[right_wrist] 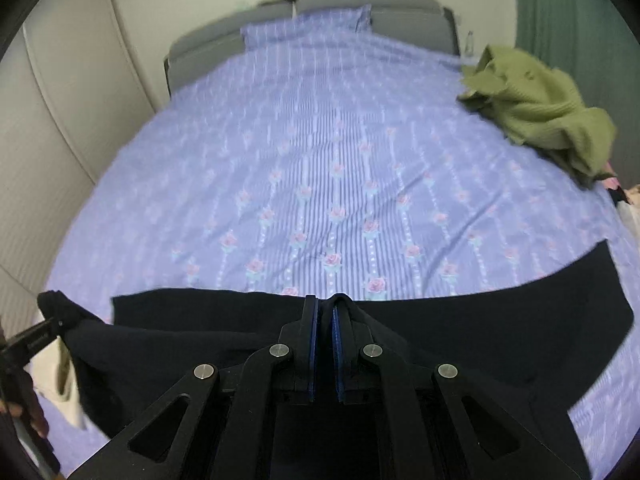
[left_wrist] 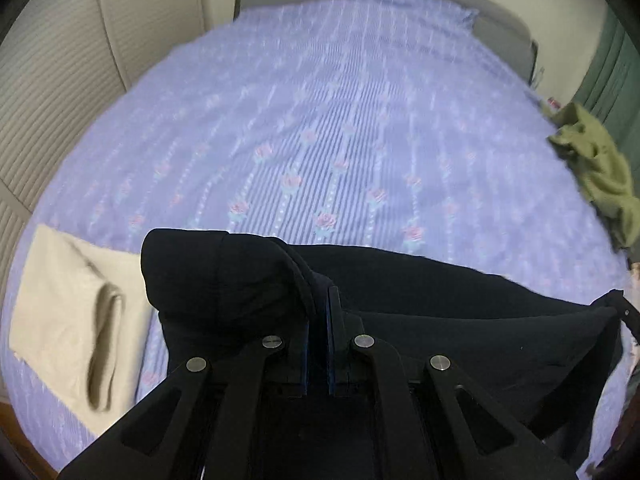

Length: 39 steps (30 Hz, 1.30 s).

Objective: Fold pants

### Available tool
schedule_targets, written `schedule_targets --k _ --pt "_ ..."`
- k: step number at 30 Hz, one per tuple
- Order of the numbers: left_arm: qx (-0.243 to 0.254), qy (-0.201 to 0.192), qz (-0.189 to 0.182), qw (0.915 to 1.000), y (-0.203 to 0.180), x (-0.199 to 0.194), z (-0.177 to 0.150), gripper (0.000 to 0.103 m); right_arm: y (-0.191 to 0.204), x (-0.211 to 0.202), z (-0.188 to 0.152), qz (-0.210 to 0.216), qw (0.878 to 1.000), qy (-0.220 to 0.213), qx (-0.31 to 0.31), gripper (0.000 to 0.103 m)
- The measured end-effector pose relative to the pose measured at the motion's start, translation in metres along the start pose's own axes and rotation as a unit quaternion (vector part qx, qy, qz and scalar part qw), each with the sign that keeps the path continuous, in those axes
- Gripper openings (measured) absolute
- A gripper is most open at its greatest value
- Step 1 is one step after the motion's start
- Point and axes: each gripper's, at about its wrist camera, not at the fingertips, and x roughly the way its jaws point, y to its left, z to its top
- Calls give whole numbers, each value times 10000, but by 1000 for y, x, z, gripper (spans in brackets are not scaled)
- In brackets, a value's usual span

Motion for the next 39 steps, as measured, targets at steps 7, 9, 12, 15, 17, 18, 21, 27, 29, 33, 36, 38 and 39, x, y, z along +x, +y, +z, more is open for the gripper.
schedule_targets --k 7,9,12,15,17,18,21,27,29,33,36,38,39 --pt "359 529 290 9975 -13 75 17 10 -7 81 2 -71 9979 635 -59 8" --pt "343 687 380 9963 -12 91 18 15 -5 92 2 -118 9974 699 -135 8" --pt "236 913 533 9941 -15 108 28 26 -1 102 4 -185 9959 860 -207 10" --pt "427 427 839 9946 -23 87 36 94 5 96 7 -179 9949 955 -255 19" --pt "671 -137 949 9931 -32 58 37 96 8 83 7 -93 9957 894 -215 23" --pt "794 -204 910 9925 -36 49 36 96 9 76 7 -88 9961 853 -208 25" --pt "1057 -401 683 9912 -44 15 25 96 13 44 6 77 9979 609 -213 47" --pt "1293 -703 255 9888 -57 -55 -6 96 0 -42 -3 -26 9998 -115 -132 88" --pt "1394 -707 -14 9877 -61 -85 -21 96 -5 -69 -15 -111 9995 -211 -216 88" --pt "1763 -778 -345 9807 -81 -130 -57 98 -13 -126 -57 -424 9980 -133 -454 88" --pt "2074 -721 -642 9735 -104 -154 -93 98 -24 -158 -86 -622 9972 6 -408 88" --pt "2174 -632 -900 9699 -123 -168 -120 98 -39 -177 -109 -697 9971 94 -283 88" --pt "2218 -605 -942 9686 -130 -171 -128 98 -44 -185 -119 -714 9971 128 -237 88"
